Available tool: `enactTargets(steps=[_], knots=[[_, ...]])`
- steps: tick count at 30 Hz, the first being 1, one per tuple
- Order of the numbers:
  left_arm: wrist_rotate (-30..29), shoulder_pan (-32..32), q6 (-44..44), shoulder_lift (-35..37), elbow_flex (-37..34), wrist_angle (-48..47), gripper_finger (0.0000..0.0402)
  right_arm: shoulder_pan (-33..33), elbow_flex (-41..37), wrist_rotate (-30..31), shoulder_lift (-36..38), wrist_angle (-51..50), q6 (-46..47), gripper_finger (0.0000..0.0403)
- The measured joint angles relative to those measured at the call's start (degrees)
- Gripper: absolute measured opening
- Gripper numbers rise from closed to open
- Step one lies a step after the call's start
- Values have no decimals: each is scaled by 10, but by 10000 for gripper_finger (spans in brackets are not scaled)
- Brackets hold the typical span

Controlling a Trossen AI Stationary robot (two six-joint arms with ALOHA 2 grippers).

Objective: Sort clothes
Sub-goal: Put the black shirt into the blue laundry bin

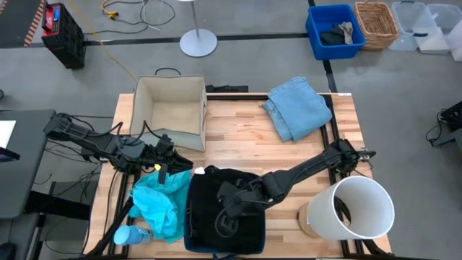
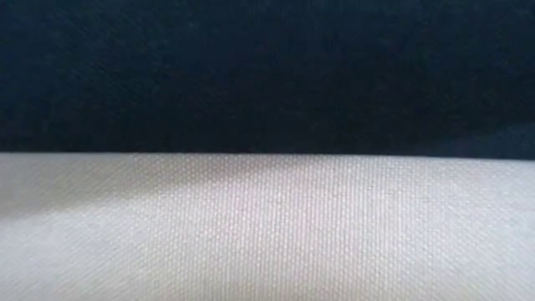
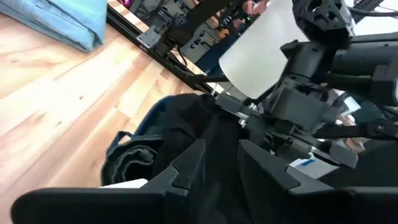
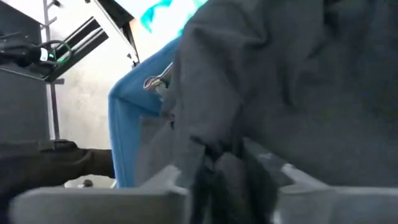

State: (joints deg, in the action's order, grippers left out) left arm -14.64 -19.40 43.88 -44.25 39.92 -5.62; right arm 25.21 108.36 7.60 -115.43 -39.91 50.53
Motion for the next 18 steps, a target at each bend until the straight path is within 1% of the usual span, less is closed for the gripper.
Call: enactTargets(steps=[5, 8, 11, 18], knots=[[33, -1, 2, 0, 0, 3, 93, -1, 0, -2, 2, 17, -2, 207], [41, -1, 3, 0, 0, 4, 93, 2, 0, 2, 16, 45, -26, 235], [41, -5, 3, 0, 0, 4, 93, 4, 21, 33, 24, 48, -64, 234], [42, -31, -44, 0, 1, 43, 93, 5, 94, 104, 24, 65, -178, 194]])
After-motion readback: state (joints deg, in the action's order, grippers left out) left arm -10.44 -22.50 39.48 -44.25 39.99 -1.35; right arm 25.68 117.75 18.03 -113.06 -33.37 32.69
